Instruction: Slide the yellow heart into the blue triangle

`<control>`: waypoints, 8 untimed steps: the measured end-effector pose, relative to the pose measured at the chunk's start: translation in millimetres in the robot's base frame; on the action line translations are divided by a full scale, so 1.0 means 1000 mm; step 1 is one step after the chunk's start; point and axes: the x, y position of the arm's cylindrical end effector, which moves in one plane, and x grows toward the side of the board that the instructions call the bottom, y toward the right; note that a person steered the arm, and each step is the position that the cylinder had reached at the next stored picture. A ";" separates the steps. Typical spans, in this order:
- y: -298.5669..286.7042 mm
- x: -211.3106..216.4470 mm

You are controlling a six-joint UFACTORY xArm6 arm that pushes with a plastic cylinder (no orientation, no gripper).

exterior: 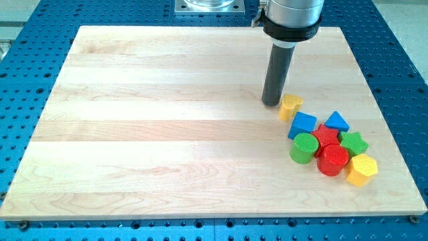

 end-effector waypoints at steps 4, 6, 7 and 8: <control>0.008 -0.025; 0.005 -0.056; 0.005 -0.057; 0.014 -0.050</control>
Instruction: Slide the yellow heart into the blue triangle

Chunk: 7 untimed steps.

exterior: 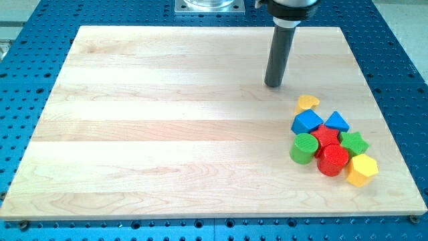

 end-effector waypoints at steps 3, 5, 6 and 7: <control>0.011 0.070; 0.014 0.035; 0.037 0.061; 0.059 0.094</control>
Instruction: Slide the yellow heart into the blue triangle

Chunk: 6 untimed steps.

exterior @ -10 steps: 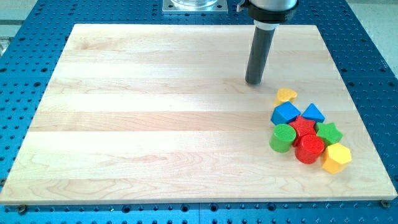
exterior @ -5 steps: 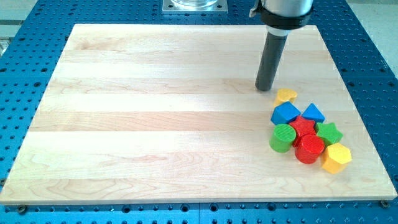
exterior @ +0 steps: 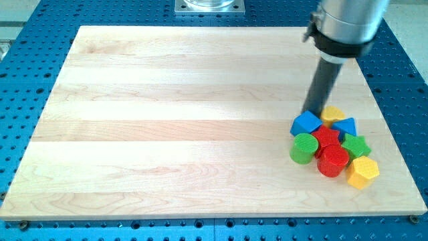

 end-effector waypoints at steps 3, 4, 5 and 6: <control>0.050 -0.043; 0.085 0.001; 0.079 0.011; 0.067 0.011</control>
